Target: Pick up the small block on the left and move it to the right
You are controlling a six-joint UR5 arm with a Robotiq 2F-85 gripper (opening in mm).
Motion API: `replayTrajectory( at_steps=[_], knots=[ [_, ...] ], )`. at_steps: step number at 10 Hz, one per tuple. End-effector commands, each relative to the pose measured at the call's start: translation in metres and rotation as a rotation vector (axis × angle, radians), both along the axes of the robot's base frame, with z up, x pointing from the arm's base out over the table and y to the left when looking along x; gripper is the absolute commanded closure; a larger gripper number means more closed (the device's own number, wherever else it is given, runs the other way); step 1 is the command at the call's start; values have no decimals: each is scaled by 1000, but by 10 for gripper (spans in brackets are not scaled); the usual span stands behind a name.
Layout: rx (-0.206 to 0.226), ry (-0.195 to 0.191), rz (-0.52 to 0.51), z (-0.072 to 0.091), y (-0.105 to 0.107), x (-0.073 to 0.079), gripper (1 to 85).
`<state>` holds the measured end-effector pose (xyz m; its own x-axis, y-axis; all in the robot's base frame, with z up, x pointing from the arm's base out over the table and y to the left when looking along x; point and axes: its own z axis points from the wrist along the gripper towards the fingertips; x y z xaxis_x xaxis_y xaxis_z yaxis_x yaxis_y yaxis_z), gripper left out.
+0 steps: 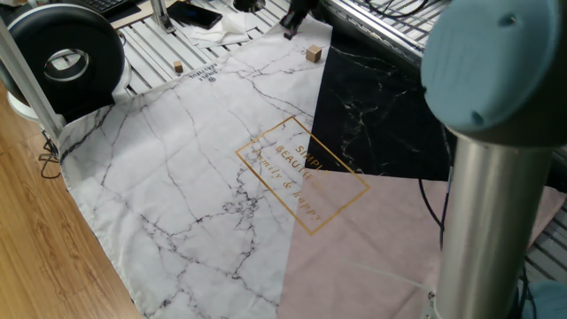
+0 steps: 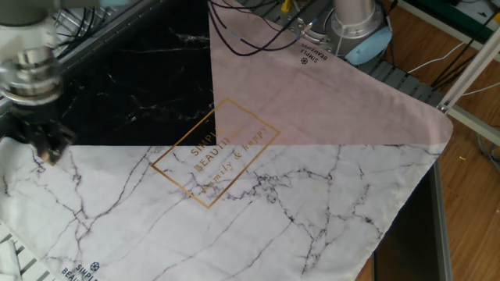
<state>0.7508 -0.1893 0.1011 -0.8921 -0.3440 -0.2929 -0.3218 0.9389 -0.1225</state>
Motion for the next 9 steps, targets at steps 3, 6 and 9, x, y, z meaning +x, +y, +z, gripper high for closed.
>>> replayTrajectory(
  at_steps=[3,6,9],
  knots=[
    [-29,-60,-22,-15,-88,2,7],
    [8,-91,-51,-32,-64,18,7],
    [28,-105,-50,-32,-58,24,63]
  ],
)
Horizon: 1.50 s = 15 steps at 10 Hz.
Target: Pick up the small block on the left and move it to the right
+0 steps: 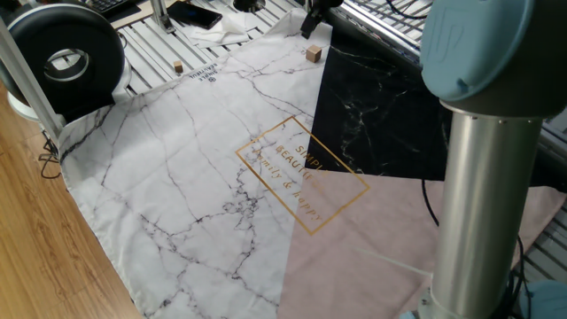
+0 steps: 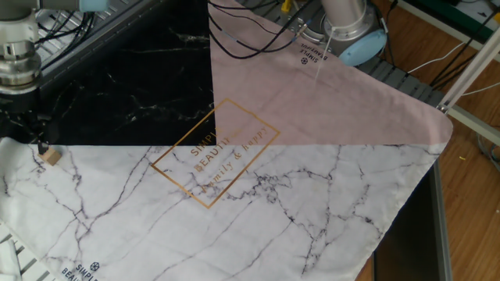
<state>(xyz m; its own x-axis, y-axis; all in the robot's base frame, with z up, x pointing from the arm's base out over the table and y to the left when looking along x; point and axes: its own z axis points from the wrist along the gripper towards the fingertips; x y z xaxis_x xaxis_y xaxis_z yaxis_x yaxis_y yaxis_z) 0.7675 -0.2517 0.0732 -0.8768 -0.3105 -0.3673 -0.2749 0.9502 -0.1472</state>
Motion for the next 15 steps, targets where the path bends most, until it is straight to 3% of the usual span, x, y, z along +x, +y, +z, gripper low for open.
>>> replayTrajectory(
  at_steps=[1,2,4,5,6,7,8,10,11,12,14,15],
  knots=[
    [12,-11,-11,-8,5,10,77],
    [13,14,-4,-8,7,6,127],
    [4,45,-8,-11,5,-1,100],
    [-32,61,-20,-12,-5,-6,103],
    [-49,143,-15,-18,-9,-26,120],
    [-12,253,14,-24,3,-53,167],
    [21,272,7,-25,10,-59,187],
    [4,239,14,-24,7,-50,150],
    [-47,218,10,-29,-6,-42,147],
    [-71,192,11,-32,-16,-31,147],
    [-19,174,2,-43,-6,-17,133],
    [52,181,-19,-46,12,-13,140]
  ],
)
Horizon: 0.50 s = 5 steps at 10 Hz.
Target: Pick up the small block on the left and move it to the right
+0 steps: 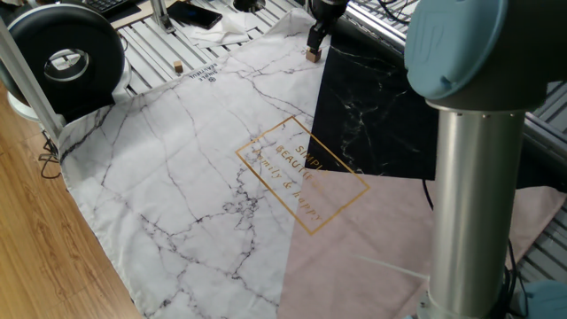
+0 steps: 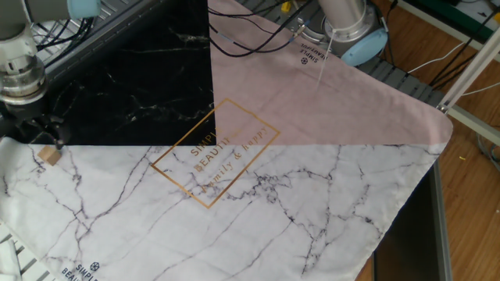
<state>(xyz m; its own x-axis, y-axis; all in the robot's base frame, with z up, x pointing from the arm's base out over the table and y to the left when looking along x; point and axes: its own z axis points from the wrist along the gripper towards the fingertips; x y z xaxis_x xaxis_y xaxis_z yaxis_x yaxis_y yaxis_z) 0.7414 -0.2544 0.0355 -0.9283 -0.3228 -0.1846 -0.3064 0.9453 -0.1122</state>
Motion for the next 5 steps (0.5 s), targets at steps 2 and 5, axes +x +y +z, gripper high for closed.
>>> replayTrajectory(
  at_steps=[2,5],
  knots=[
    [119,-23,-78,-7,28,26,153],
    [94,-49,-147,-11,11,32,177]
  ],
)
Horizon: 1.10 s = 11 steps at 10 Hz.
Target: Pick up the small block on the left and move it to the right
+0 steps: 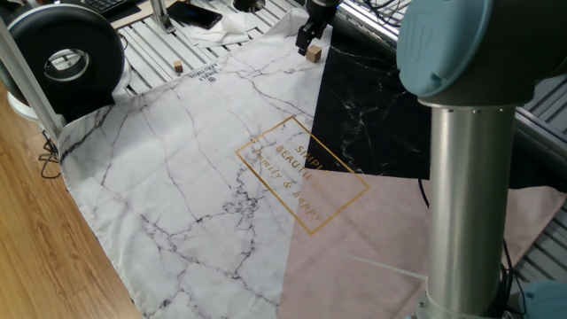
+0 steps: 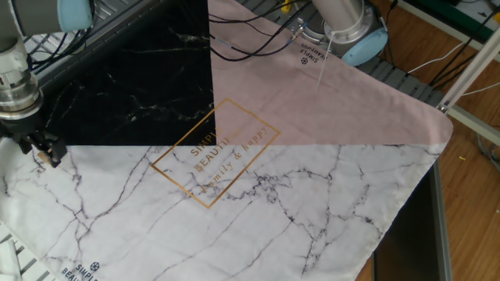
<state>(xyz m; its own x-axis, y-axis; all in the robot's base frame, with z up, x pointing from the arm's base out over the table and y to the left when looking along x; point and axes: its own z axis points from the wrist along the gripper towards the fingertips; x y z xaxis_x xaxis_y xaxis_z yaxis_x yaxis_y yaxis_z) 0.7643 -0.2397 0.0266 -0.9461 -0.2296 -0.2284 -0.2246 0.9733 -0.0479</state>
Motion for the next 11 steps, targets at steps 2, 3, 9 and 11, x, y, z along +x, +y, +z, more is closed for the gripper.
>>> replayTrajectory(
  at_steps=[2,3,9,11],
  knots=[
    [-4,-59,-106,-8,-15,15,177],
    [-4,-73,-113,-12,-17,17,193],
    [48,-25,-107,-11,-8,-4,263],
    [68,-7,-85,-7,-3,-12,250]
  ],
)
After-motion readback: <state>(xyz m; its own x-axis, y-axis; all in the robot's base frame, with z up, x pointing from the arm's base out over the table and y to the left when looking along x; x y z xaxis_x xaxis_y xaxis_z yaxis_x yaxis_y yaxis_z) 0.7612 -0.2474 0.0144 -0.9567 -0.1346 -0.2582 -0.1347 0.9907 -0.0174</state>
